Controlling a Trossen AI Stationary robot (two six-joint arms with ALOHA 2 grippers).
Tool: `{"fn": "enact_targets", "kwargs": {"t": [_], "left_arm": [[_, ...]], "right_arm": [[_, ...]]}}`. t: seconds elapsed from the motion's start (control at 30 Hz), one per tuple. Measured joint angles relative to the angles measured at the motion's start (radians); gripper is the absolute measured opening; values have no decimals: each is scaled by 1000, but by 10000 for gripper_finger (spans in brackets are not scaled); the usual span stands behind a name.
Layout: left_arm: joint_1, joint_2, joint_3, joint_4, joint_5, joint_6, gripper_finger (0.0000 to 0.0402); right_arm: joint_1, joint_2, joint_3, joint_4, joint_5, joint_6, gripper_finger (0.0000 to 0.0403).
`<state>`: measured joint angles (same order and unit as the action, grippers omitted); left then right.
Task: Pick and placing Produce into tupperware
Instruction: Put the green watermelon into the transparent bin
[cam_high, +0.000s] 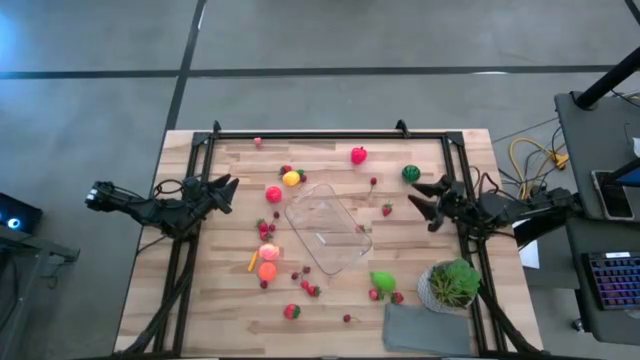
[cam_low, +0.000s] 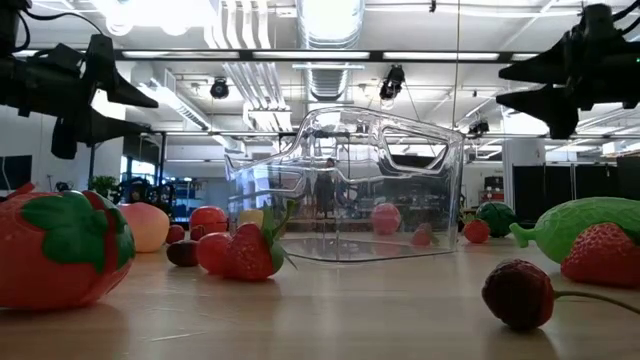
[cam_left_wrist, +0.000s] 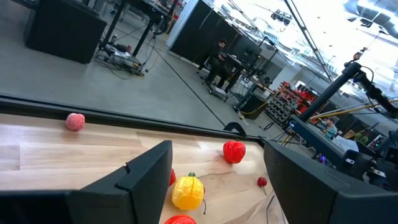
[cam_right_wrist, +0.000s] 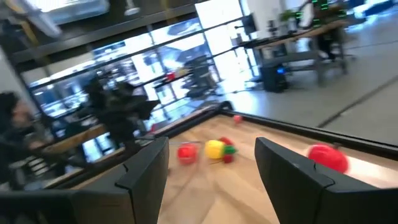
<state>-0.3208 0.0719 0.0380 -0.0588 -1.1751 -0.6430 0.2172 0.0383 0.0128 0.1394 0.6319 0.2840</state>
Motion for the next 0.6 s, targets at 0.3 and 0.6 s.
{"fn": "enact_targets", "kwargs": {"t": [0.3,0.6], "left_arm": [[0,0,0,0,0,0,241],[0,0,0,0,0,0,241]], "right_arm": [[0,4,0,1,8,57,231],[0,4,0,7,0,64,231]]}}
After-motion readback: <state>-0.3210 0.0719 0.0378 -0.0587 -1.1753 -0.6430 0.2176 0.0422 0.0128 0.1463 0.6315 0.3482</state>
